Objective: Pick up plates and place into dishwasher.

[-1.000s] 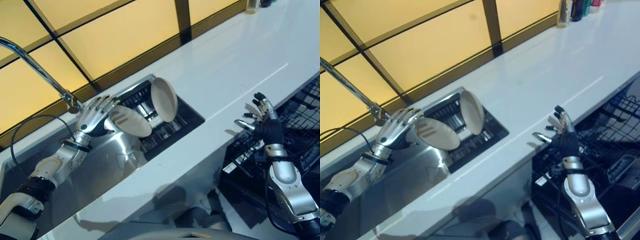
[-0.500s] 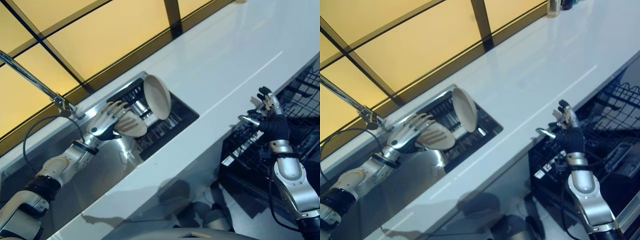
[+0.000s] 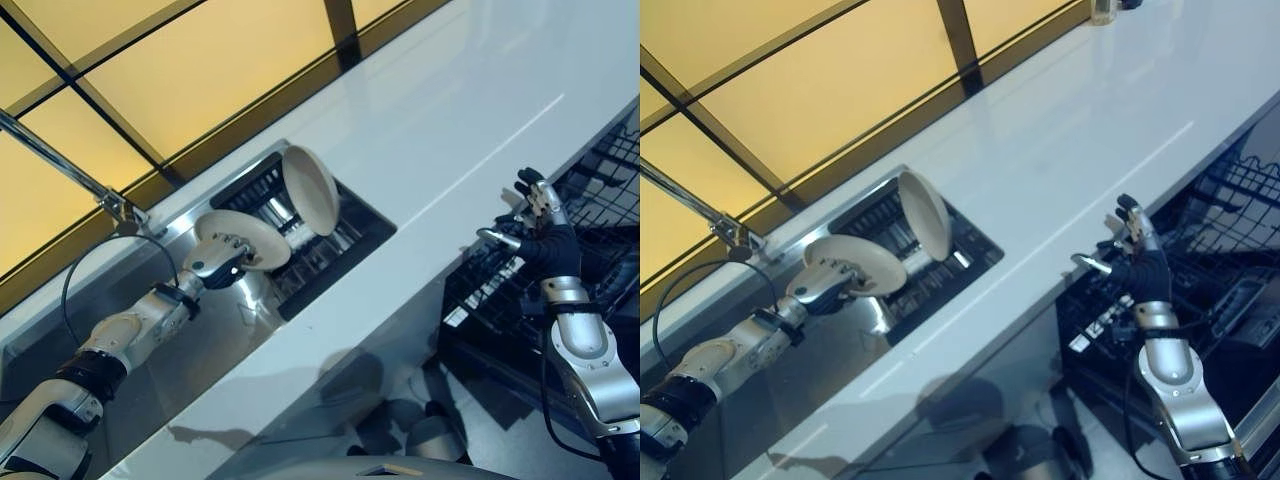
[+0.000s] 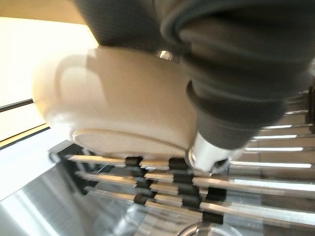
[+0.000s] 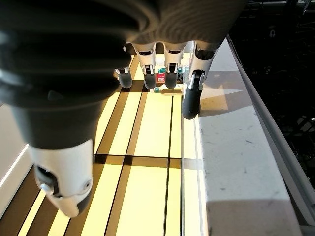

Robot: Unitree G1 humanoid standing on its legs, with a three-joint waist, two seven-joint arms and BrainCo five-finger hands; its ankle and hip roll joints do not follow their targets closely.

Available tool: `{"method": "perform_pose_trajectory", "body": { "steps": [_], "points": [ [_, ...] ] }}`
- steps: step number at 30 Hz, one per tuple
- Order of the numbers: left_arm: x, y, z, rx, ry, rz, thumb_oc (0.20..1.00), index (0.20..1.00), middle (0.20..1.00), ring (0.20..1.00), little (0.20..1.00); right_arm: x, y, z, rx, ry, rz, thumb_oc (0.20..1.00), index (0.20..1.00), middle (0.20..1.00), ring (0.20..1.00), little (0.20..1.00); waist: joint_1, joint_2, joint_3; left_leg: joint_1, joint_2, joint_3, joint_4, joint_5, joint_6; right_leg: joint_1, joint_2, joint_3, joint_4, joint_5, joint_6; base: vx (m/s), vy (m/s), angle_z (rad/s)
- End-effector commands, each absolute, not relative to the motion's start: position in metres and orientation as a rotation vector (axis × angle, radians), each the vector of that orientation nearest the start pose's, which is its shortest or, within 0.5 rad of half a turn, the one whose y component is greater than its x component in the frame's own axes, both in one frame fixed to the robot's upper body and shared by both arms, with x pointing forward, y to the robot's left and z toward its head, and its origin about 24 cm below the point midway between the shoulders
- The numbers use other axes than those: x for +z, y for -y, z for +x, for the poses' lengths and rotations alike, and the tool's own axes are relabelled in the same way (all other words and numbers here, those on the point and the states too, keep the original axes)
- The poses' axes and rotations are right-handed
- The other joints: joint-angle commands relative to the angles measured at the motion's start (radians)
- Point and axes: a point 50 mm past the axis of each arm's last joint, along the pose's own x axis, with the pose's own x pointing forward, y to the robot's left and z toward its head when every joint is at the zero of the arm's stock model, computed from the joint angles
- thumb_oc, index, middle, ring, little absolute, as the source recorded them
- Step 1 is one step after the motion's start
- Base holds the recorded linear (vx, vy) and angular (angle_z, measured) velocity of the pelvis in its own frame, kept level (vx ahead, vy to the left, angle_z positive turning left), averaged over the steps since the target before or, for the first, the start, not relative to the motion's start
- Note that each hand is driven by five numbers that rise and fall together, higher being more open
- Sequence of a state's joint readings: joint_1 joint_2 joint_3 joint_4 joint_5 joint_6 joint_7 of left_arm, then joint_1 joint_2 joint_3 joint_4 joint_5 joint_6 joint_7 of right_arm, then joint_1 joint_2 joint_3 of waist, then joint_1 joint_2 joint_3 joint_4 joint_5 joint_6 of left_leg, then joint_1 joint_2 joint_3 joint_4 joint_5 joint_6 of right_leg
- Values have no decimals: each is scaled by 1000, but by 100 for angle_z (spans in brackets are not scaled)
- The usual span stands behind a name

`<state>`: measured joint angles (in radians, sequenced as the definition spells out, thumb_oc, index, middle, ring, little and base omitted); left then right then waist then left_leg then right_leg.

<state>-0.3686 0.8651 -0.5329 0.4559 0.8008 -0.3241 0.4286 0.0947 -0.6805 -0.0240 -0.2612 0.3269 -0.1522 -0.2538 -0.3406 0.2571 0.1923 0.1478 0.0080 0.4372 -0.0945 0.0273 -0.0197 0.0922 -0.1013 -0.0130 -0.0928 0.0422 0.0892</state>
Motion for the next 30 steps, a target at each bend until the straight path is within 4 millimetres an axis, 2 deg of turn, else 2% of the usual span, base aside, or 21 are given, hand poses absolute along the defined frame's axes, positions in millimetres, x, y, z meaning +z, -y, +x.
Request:
{"method": "perform_pose_trajectory", "body": {
  "steps": [1, 10, 19, 30],
  "points": [
    [90, -249, 308, -173, 421, 1616, 200, 200, 200, 200, 200, 135, 250, 230, -119, 320, -309, 1000, 1000, 1000, 1000, 1000, -4, -54, -33, 43, -38, 10, 34, -95, 16, -75, -54, -22, 39, -22, 61, 0, 0, 0],
    [91, -253, 307, -119, 449, 1630, 200, 200, 200, 200, 200, 134, 251, 230, -122, 316, -307, 1000, 1000, 1000, 1000, 1000, 3, -53, -40, 48, -39, 1, 26, -91, 14, -66, -54, -31, 34, -23, 60, 0, 0, 0],
    [106, -268, 304, 104, 495, 1505, 200, 200, 200, 200, 200, 129, 247, 229, -134, 317, -287, 1000, 1000, 1000, 1000, 1000, 24, -67, -55, 54, -37, -9, 19, -93, 13, -51, -51, -46, 25, -25, 58, -14, -10, 0],
    [122, -282, 295, 279, 536, 1423, 200, 200, 200, 200, 200, 127, 243, 231, -149, 323, -259, 1000, 1000, 1000, 1000, 1000, 64, -91, -84, 64, -28, -29, 9, -96, 9, -27, -44, -73, 12, -28, 55, -43, -16, 5]
  ]
}}
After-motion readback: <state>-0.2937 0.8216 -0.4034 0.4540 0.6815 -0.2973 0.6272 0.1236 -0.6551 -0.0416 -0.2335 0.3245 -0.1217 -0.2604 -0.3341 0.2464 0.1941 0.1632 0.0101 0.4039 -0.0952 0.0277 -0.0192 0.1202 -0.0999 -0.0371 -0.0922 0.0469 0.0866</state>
